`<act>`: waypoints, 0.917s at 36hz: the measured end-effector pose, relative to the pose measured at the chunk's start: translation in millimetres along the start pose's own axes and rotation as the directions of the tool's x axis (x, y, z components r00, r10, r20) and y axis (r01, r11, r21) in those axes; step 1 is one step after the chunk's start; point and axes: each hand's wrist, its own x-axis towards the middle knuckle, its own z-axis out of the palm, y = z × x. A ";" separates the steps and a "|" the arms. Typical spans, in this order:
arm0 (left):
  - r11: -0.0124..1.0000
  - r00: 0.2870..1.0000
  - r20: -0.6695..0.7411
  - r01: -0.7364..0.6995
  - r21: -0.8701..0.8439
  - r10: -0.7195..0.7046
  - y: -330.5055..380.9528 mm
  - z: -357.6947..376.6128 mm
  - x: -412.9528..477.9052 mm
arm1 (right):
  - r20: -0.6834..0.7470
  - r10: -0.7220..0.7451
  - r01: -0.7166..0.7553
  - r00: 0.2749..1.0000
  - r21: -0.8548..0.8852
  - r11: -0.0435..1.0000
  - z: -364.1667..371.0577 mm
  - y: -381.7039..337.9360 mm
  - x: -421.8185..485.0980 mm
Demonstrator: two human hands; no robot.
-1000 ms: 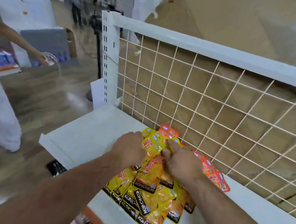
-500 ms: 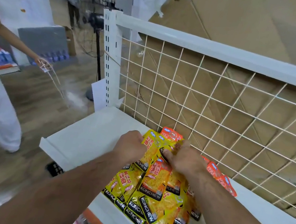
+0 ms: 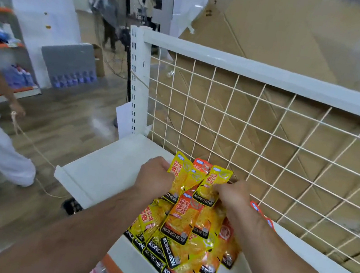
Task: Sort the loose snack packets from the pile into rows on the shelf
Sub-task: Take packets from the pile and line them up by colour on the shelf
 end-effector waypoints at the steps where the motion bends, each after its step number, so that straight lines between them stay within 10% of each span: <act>1: 1.000 1.000 -0.011 0.002 -0.015 -0.003 2.3 0.6 -1.9 | 0.028 0.000 -0.001 1.000 0.044 0.999 -3.5 0.8 -0.2; 16: 0.969 0.993 -0.007 0.113 -0.218 -0.117 24.0 41.1 -82.4 | 0.415 -0.178 0.136 0.892 0.131 0.982 -80.3 45.6 -44.4; 33: 0.877 0.969 0.163 0.237 -0.419 -0.185 34.3 110.4 -232.7 | 0.467 -0.159 0.169 0.870 0.021 0.985 -193.0 144.1 -114.1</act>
